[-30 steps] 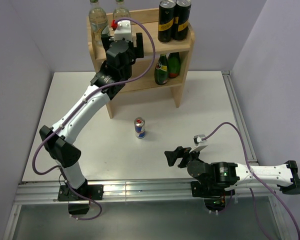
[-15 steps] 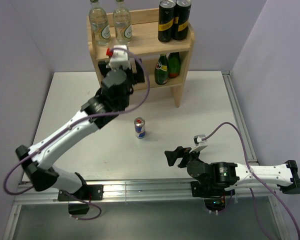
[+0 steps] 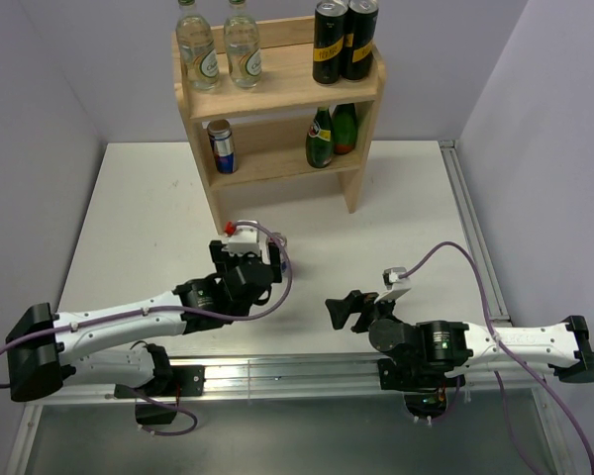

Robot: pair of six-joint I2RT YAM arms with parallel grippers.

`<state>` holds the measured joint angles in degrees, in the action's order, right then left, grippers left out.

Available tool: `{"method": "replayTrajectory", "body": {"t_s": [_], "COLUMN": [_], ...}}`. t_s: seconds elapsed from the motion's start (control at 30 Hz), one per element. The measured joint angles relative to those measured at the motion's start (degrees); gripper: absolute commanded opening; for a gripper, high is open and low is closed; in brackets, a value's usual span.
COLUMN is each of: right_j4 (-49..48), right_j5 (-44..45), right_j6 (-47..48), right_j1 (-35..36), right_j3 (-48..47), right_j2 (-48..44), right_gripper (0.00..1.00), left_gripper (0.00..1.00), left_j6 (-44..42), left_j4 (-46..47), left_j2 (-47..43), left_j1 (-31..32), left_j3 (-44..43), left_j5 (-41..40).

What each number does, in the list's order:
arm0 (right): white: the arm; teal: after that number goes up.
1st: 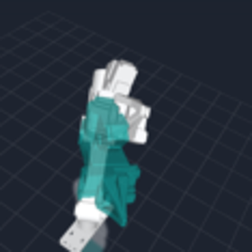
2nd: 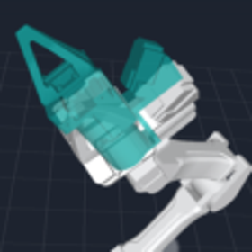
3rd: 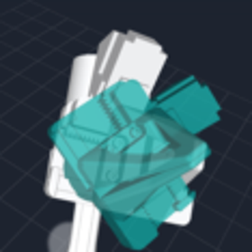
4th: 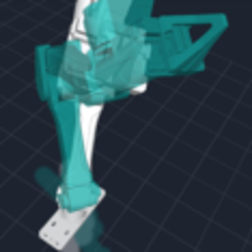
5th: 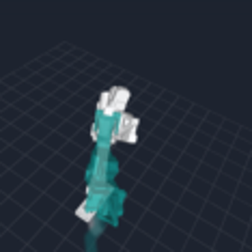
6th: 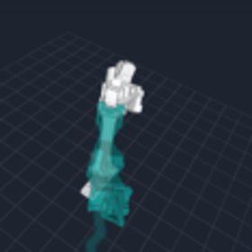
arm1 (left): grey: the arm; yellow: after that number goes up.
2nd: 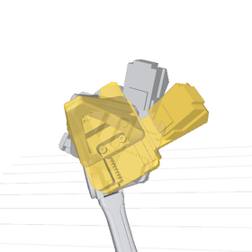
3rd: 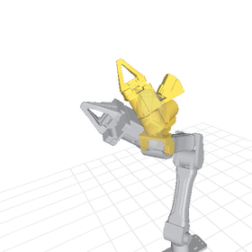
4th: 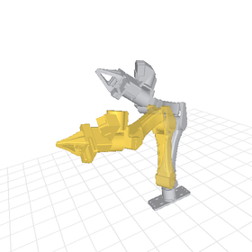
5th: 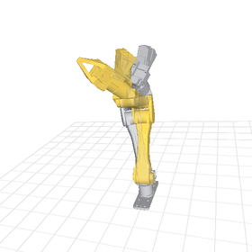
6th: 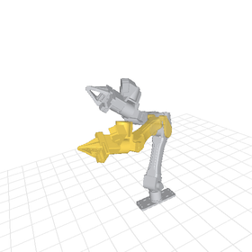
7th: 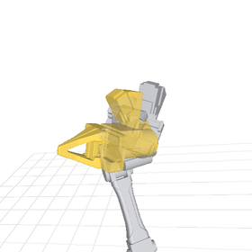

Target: Place and organize the beverage onto the shelf

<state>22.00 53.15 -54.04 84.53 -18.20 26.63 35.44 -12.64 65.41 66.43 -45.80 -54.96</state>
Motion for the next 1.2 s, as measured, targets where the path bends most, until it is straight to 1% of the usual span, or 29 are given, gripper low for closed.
{"method": "replayTrajectory", "body": {"t_s": [0.1,0.23,0.43,0.57,0.77,0.87,0.93,0.97,1.0,1.03,1.07,1.1,1.2], "right_j4": [0.04,0.20,0.28,0.35,0.37,0.37,0.35,0.35,0.35,0.35,0.35,0.35,0.35], "right_j5": [0.00,0.02,0.04,0.09,0.24,0.22,0.22,0.22,0.20,0.22,0.22,0.22,0.22], "right_j6": [-0.20,-0.46,-0.59,-0.61,-0.61,-0.57,-0.57,-0.55,-0.55,-0.55,-0.55,-0.55,-0.55], "right_j1": [0.09,0.09,0.24,0.35,0.35,0.37,0.42,0.44,0.46,0.46,0.46,0.46,0.46], "right_j3": [0.00,0.00,0.00,0.00,0.00,0.00,0.00,0.00,0.00,0.00,0.00,0.00,0.00], "right_j2": [0.46,0.96,0.87,0.81,0.46,0.28,0.09,0.07,0.07,0.09,0.09,0.13,0.44], "right_gripper": [1.00,1.00,1.00,1.00,1.00,1.00,1.00,1.00,1.00,1.00,1.00,1.00,1.00], "left_gripper": [0.99,0.99,0.99,0.99,0.99,0.98,0.87,0.69,0.56,0.39,0.08,0.01,0.00], "left_j6": [1.49,1.73,0.74,-0.98,-3.96,-5.64,-6.27,-6.45,-6.49,-6.60,-7.08,-7.52,-7.91], "left_j4": [3.67,10.45,20.50,26.69,34.73,39.12,41.90,43.01,44.52,46.01,47.28,48.13,47.89], "left_j2": [0.96,6.14,16.33,22.25,29.18,32.30,34.56,35.60,36.70,37.48,38.27,38.66,39.12], "left_j1": [0.02,0.02,-0.83,-2.82,-6.03,-7.56,-8.50,-8.98,-9.55,-10.05,-10.56,-11.10,-12.61], "left_j3": [3.61,5.73,5.97,5.97,5.95,5.92,5.90,5.90,5.88,5.84,5.57,5.49,4.79], "left_j5": [1.29,3.96,7.52,9.07,9.01,8.57,8.52,8.48,8.26,8.55,8.22,8.13,7.54]}}
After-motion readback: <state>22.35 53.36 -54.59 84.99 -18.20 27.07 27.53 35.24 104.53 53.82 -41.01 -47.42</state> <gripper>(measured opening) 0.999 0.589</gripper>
